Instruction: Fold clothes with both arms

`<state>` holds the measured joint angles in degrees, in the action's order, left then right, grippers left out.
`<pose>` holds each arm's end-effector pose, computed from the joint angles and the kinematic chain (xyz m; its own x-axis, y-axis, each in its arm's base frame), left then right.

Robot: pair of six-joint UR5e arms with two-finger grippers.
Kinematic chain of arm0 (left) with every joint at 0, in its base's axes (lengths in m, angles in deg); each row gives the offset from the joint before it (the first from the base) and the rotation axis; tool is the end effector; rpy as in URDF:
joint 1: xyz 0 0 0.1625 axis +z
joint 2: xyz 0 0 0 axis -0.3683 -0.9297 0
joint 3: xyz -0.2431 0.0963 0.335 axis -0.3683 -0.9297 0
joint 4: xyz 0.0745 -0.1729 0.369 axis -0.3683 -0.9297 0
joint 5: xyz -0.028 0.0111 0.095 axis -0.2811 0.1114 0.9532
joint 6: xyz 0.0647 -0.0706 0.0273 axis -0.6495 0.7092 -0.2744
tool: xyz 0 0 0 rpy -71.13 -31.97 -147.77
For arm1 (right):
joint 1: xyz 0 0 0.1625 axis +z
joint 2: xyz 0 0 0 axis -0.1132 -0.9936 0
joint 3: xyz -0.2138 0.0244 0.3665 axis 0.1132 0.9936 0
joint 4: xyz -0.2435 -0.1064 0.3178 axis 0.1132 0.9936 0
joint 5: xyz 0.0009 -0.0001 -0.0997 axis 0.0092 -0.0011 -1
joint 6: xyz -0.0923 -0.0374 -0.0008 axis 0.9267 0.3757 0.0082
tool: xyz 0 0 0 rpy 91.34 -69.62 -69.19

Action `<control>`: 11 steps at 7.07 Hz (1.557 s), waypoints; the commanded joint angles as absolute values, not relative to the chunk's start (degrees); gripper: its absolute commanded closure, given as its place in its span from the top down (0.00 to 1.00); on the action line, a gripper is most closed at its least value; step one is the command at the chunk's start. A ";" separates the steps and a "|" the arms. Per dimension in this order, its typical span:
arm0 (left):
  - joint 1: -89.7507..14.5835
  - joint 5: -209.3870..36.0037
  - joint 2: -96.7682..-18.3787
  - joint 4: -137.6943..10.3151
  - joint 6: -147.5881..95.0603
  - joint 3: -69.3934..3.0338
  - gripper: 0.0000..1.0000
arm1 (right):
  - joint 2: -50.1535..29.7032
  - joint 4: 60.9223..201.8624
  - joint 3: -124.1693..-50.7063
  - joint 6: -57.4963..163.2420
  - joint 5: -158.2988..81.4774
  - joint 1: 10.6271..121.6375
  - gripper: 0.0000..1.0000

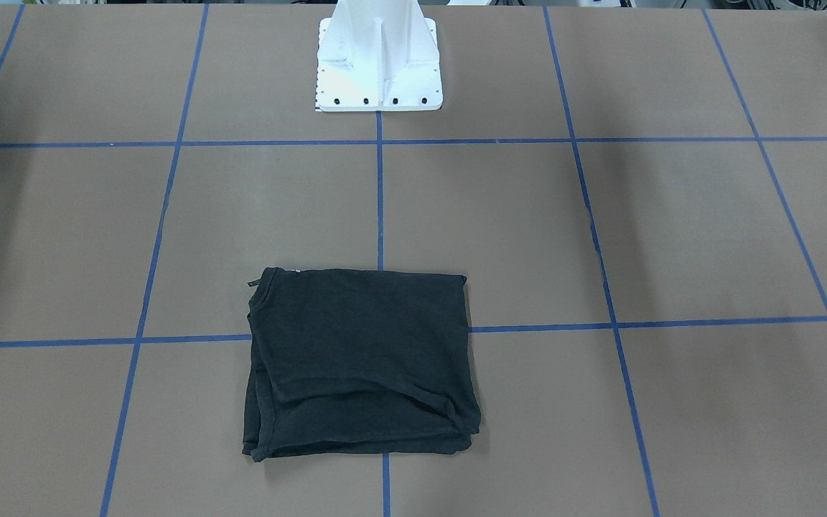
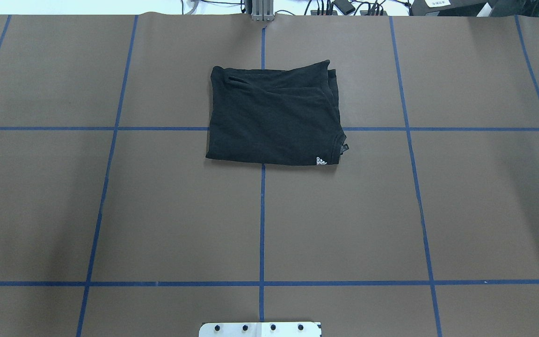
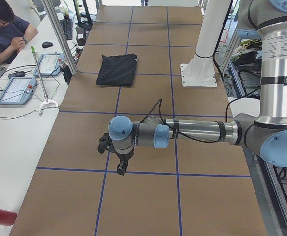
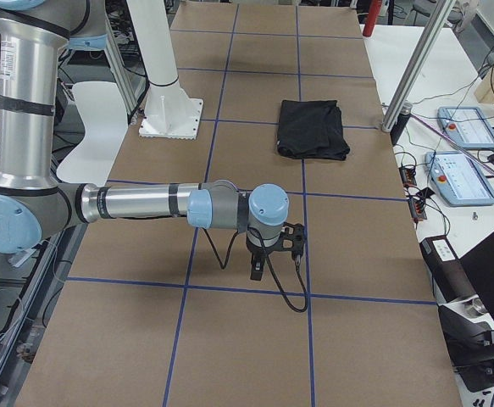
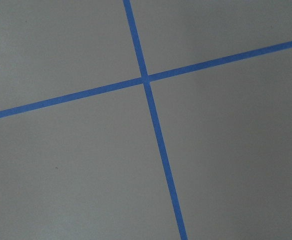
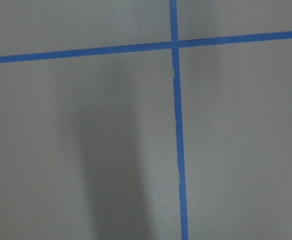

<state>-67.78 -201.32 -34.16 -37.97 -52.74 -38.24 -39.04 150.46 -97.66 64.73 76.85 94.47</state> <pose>-0.0565 -0.4671 0.6355 0.6756 0.2446 -0.6955 -0.1513 0.9693 0.1940 0.0438 -0.4273 0.6205 0.6663 0.0743 0.7419 -0.0186 0.9964 -0.0831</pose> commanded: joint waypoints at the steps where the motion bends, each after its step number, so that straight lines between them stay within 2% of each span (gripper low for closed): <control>1: -67.68 -197.90 -35.94 -38.03 -52.33 -38.27 1.00 | -39.91 150.36 -97.89 64.89 76.73 94.74 1.00; 11: -67.68 -197.52 -37.10 -38.29 -52.51 -37.75 1.00 | -40.70 150.18 -98.77 64.89 76.73 95.36 1.00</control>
